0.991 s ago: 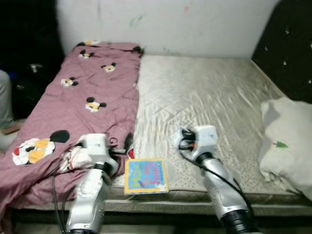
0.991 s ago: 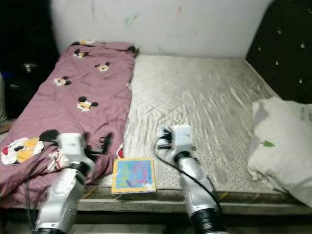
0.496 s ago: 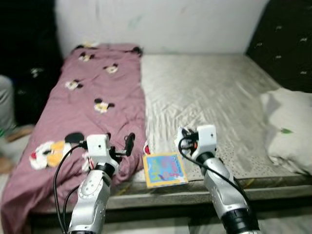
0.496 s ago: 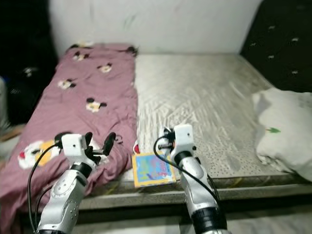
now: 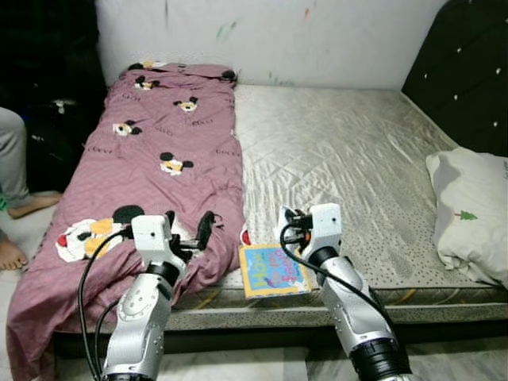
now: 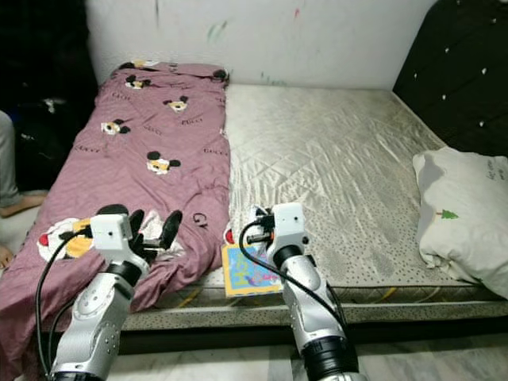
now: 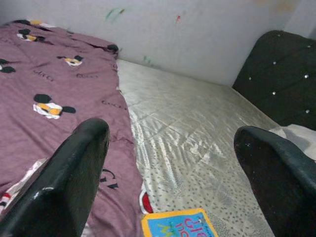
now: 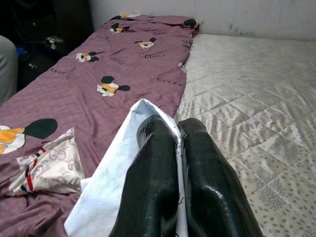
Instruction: Clean up the room
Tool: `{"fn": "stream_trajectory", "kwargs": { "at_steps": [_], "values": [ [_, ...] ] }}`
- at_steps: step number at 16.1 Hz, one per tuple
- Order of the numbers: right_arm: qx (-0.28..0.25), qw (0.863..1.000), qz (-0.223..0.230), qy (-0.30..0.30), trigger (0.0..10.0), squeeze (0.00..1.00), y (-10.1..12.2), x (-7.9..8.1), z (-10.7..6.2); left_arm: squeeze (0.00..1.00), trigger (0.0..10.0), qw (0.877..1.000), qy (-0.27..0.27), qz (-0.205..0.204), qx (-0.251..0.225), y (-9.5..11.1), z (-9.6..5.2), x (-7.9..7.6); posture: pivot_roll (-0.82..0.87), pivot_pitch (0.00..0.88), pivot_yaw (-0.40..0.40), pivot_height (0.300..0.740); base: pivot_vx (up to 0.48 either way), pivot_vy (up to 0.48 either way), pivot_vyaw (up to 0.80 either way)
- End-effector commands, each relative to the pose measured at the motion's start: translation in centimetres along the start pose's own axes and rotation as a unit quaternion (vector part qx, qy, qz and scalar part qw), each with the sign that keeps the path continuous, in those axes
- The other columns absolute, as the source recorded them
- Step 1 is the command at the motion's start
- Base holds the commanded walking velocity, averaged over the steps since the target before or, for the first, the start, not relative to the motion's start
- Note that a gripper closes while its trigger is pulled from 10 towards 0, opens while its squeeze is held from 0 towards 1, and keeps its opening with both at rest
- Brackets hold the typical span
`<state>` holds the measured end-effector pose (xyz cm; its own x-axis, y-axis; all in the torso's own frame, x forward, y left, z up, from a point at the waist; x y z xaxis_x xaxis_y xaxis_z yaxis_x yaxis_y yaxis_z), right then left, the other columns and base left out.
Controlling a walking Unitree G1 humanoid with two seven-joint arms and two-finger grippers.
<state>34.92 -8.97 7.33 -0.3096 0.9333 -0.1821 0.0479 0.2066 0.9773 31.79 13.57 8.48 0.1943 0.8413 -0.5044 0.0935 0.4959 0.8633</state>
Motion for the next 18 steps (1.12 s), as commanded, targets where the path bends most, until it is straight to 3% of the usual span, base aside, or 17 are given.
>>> {"fn": "stream_trajectory", "kwargs": {
  "at_steps": [1, 18],
  "values": [
    [-0.005, 1.000, -0.003, -0.007, 10.0, 0.00, 0.39, -0.43, 0.20, 0.00, 10.0, 1.000, -0.012, 0.000, -0.003, 0.28, 0.25, -0.48, 0.03, 0.000, -0.045, 0.740, 0.266, 0.000, 0.00],
    [-0.010, 1.000, -0.009, -0.006, 10.0, 0.00, 0.47, -0.60, 0.25, 0.00, 10.0, 1.000, -0.015, 0.006, -0.002, 0.32, 0.32, -0.55, 0.04, 0.000, -0.044, 0.740, 0.262, 0.000, 0.00]
  ]
}}
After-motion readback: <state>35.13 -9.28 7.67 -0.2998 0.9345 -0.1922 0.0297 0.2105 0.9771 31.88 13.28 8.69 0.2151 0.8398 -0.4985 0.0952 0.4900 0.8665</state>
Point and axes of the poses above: a point about 5 cm out from each wrist's last joint towards the gripper, its own z axis pointing out of the wrist towards the gripper, its own y axis along the axis of the wrist's last joint, x = y × z, the point moved 4 cm from there along z, pointing out of the wrist towards the gripper, and after that the axes turned 15 degrees about -z, right-handed, at the moved point
